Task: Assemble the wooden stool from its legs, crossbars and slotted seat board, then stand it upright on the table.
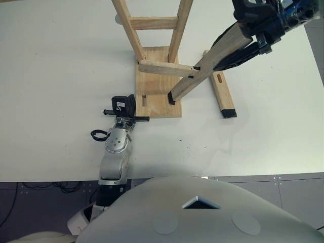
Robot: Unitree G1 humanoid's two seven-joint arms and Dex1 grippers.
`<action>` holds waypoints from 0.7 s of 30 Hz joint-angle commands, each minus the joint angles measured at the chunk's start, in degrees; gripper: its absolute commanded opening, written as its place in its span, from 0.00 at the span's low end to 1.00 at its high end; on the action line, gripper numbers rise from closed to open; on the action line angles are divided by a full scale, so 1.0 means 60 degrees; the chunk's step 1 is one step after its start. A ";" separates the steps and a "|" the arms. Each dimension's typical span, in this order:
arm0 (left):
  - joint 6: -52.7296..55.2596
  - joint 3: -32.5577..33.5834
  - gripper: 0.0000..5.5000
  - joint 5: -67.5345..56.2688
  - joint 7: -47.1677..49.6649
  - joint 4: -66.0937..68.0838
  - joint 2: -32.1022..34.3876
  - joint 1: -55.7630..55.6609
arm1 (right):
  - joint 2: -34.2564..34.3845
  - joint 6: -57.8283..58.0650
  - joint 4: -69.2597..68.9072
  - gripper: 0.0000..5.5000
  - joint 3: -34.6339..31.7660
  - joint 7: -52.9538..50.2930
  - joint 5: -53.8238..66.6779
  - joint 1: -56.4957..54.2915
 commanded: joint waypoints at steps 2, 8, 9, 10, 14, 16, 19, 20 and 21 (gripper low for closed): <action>-0.0347 -0.0306 0.00 0.0219 0.0222 0.0185 -0.0445 -0.0346 | -0.0055 -0.0425 0.0477 0.37 0.0528 0.0114 -0.0466 -0.0277; -0.0566 -0.0383 0.00 0.0557 0.0500 0.0206 -0.0626 -0.0424 | -0.0052 -0.0671 0.0952 0.37 0.0719 0.0118 -0.0690 -0.0636; -0.0592 -0.0389 0.00 0.0590 0.0522 0.0232 -0.0631 -0.0442 | -0.0049 -0.0648 0.0996 0.37 0.0726 0.0117 -0.0718 -0.0679; -0.0612 -0.0398 0.00 0.0620 0.0555 0.0254 -0.0652 -0.0454 | -0.0036 -0.0660 0.1077 0.37 0.0743 0.0117 -0.0750 -0.0727; -0.0690 -0.0409 0.00 0.0683 0.0639 0.0360 -0.0721 -0.0522 | -0.0036 -0.0634 0.1392 0.37 0.0823 0.0114 -0.0699 -0.1023; -0.0744 -0.0387 0.00 0.0683 0.0670 0.0410 -0.0731 -0.0555 | -0.0140 -0.0609 0.1388 0.37 0.0883 0.0113 -0.0581 -0.1134; -0.0851 -0.0358 0.00 0.0688 0.0750 0.0503 -0.0756 -0.0599 | -0.0332 -0.0579 0.1305 0.37 0.1055 0.0116 -0.0336 -0.1287; -0.0884 -0.0359 0.00 0.0693 0.0781 0.0538 -0.0764 -0.0623 | -0.0381 -0.0598 0.1313 0.37 0.1102 0.0116 -0.0302 -0.1340; -0.0906 -0.0361 0.00 0.0696 0.0802 0.0564 -0.0768 -0.0641 | -0.0421 -0.0613 0.1330 0.37 0.1137 0.0116 -0.0280 -0.1388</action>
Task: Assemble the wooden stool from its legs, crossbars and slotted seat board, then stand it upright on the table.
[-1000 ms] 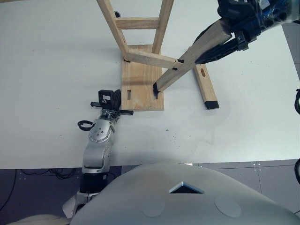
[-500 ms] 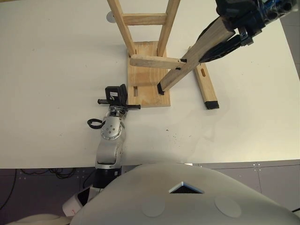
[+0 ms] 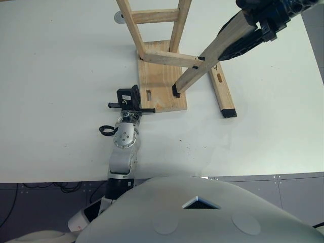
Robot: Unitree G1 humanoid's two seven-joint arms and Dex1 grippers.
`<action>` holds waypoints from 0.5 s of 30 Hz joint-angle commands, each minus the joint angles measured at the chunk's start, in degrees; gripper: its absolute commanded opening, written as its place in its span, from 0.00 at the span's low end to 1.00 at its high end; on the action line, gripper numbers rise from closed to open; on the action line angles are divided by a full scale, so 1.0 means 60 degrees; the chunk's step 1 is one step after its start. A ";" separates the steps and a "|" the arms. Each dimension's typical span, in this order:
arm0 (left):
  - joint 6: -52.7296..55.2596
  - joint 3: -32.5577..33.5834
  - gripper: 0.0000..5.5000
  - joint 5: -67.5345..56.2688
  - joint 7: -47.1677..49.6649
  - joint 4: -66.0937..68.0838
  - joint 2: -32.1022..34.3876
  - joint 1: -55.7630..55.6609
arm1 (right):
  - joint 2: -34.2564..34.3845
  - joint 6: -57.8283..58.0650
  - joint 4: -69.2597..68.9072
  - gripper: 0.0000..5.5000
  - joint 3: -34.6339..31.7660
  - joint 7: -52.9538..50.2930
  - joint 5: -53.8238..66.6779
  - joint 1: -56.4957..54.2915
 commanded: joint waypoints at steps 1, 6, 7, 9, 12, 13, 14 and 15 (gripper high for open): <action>-0.0157 -0.0015 0.00 0.0122 0.0142 0.0197 -0.0180 -0.0138 | -0.0468 -0.0069 0.0027 0.37 0.0237 0.0016 -0.0024 -0.0414; -0.0267 0.0028 0.00 0.0095 0.0202 0.0301 -0.0162 -0.0196 | -0.0642 -0.0205 0.0169 0.37 0.0419 0.0020 0.0086 -0.0605; -0.0273 0.0046 0.00 0.0089 0.0213 0.0299 -0.0159 -0.0206 | -0.0677 -0.0253 0.0145 0.37 0.0485 0.0021 0.0118 -0.0610; -0.0294 0.0077 0.00 0.0076 0.0258 0.0292 -0.0174 -0.0227 | -0.0671 -0.0184 -0.0031 0.37 0.0613 0.0021 0.0262 -0.0602; -0.0339 0.0064 0.00 0.0080 0.0347 0.0329 -0.0248 -0.0285 | -0.0586 -0.0266 -0.0264 0.37 0.0804 0.0019 0.0206 -0.0486; -0.0356 0.0044 0.00 0.0086 0.0372 0.0350 -0.0277 -0.0296 | -0.0536 -0.0334 -0.0267 0.37 0.0839 0.0018 0.0104 -0.0456; -0.0387 0.0028 0.00 0.0083 0.0404 0.0382 -0.0305 -0.0296 | -0.0447 -0.0352 -0.0248 0.37 0.0856 0.0015 0.0005 -0.0468; -0.0407 0.0008 0.00 0.0082 0.0438 0.0400 -0.0329 -0.0292 | -0.0381 -0.0360 -0.0222 0.37 0.0861 0.0013 -0.0061 -0.0492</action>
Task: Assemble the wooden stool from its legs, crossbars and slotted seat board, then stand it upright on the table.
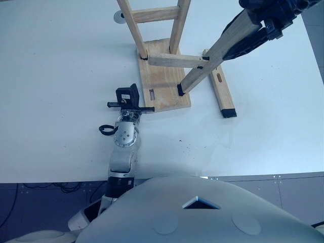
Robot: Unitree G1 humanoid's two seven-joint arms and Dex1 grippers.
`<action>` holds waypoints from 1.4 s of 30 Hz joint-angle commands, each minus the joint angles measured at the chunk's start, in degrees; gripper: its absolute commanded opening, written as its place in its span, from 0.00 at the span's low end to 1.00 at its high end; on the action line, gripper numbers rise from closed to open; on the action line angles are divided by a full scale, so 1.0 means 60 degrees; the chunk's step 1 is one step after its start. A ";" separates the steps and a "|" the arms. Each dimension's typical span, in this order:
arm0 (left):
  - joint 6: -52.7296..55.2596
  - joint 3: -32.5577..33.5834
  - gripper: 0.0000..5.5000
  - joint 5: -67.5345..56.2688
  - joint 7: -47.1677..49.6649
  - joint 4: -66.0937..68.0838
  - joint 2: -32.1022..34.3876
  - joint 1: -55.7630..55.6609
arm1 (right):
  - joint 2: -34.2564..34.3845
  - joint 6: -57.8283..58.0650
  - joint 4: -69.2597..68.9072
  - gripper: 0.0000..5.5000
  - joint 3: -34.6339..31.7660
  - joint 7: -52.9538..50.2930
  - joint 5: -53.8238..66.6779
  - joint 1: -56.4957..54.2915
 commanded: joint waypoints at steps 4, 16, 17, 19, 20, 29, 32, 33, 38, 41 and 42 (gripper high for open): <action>-0.0281 -0.0072 0.00 0.0051 0.0241 0.0276 -0.0362 -0.0161 | 0.0348 -0.0227 0.0323 0.37 0.0242 0.0047 -0.0582 -0.0212; -0.0532 -0.0141 0.00 -0.0034 0.0394 0.0585 -0.0424 -0.0244 | -0.0181 0.0357 -0.2197 0.37 0.0027 -0.0034 -0.0820 0.1329; -0.0551 -0.0144 0.00 -0.0034 0.0407 0.0623 -0.0437 -0.0263 | -0.0199 0.0390 -0.2371 0.37 0.0006 -0.0046 -0.0928 0.1431; -0.0662 -0.0114 0.00 -0.0044 0.0458 0.0816 -0.0488 -0.0384 | -0.0185 0.0192 -0.2470 0.37 0.0170 0.0002 -0.1134 0.1393; -0.0734 -0.0097 0.00 -0.0043 0.0497 0.0956 -0.0525 -0.0477 | -0.0147 0.0026 -0.2398 0.37 0.0302 0.0026 -0.1186 0.1275; -0.1344 0.0098 0.00 -0.0183 0.0577 0.2183 -0.0523 -0.1473 | 0.1126 -0.0926 -0.0424 0.37 0.3047 0.0051 -0.0003 -0.1798; -0.1502 0.0160 0.00 -0.0238 0.0578 0.2455 -0.0510 -0.1588 | 0.1418 -0.0827 -0.0120 0.37 0.3455 0.0050 0.0437 -0.2323; -0.1536 0.0180 0.00 -0.0260 0.0568 0.2552 -0.0509 -0.1648 | 0.1477 -0.0694 -0.0123 0.37 0.3571 0.0051 0.0565 -0.2363; -0.1714 0.0326 0.00 -0.0317 0.0555 0.2784 -0.0464 -0.1708 | 0.1733 0.0847 -0.0520 0.37 0.3592 0.0049 0.1082 -0.2104; -0.1744 0.0403 0.00 -0.0328 0.0528 0.2803 -0.0423 -0.1681 | 0.1868 0.1800 -0.0926 0.37 0.2916 0.0044 0.1312 -0.1856; -0.1740 0.0418 0.00 -0.0339 0.0500 0.2807 -0.0394 -0.1672 | 0.1934 0.2024 -0.1003 0.37 0.2594 0.0029 0.1300 -0.1776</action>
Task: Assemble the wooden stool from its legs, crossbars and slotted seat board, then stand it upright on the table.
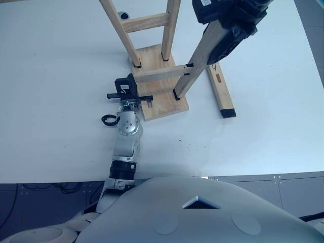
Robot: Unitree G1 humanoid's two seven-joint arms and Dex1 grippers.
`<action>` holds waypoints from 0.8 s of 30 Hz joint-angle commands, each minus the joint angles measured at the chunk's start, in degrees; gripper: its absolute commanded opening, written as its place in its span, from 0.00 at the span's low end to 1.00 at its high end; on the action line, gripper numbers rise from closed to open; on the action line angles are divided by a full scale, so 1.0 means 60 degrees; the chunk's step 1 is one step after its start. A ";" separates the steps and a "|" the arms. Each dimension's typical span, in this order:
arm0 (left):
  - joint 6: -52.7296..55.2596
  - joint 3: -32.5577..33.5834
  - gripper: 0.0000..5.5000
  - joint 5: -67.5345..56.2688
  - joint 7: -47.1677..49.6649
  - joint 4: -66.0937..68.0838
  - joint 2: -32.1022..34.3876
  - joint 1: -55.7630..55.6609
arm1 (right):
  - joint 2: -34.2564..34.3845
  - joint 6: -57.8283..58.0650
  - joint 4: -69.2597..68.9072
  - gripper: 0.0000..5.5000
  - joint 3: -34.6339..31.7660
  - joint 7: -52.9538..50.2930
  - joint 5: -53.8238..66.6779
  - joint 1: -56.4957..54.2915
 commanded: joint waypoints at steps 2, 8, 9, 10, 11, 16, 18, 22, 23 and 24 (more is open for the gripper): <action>0.0117 0.0019 0.00 -0.0101 -0.0179 0.0156 -0.0273 0.0048 | 0.0724 0.0889 -0.0611 0.44 -0.0919 0.0423 0.0851 0.0781; 0.0126 0.0301 0.00 -0.0230 -0.0384 0.0236 -0.0085 0.0125 | 0.0213 0.0675 -0.0817 0.61 -0.1611 0.0447 0.0956 0.0605; 0.0136 0.0345 0.00 -0.0246 -0.0424 0.0240 -0.0058 0.0140 | 0.0072 0.0554 -0.0764 0.61 -0.1683 0.0451 0.1061 0.0510; 0.0151 0.0380 0.00 -0.0257 -0.0464 0.0236 -0.0027 0.0164 | -0.0054 0.0460 -0.0687 0.61 -0.1761 0.0454 0.1162 0.0419; 0.0154 0.0404 0.00 -0.0262 -0.0506 0.0208 -0.0001 0.0217 | -0.0142 0.0427 -0.0664 0.61 -0.1822 0.0456 0.1244 0.0362; 0.0331 0.0588 0.00 -0.0303 -0.0819 -0.0088 0.0238 0.0522 | -0.0335 0.1028 0.0908 0.61 -0.3181 0.0456 0.2265 -0.0316; 0.0462 0.0782 0.00 -0.0417 -0.1060 -0.0326 0.0460 0.0726 | -0.0352 0.1811 0.1998 0.61 -0.4217 0.0456 0.3216 -0.0608; 0.0900 0.1442 0.00 -0.0871 -0.1582 -0.0998 0.1031 0.1147 | -0.0125 0.2214 0.4573 0.57 -0.6551 -0.0920 0.3111 0.0024; 0.1012 0.1579 0.00 -0.0936 -0.1706 -0.1132 0.1195 0.1222 | -0.0159 0.2274 0.4833 0.53 -0.6932 -0.1555 0.2959 0.0474; 0.1189 0.1775 0.00 -0.1025 -0.1812 -0.1378 0.1377 0.1336 | -0.0226 0.2304 0.4672 0.51 -0.7416 -0.2644 0.2722 0.1434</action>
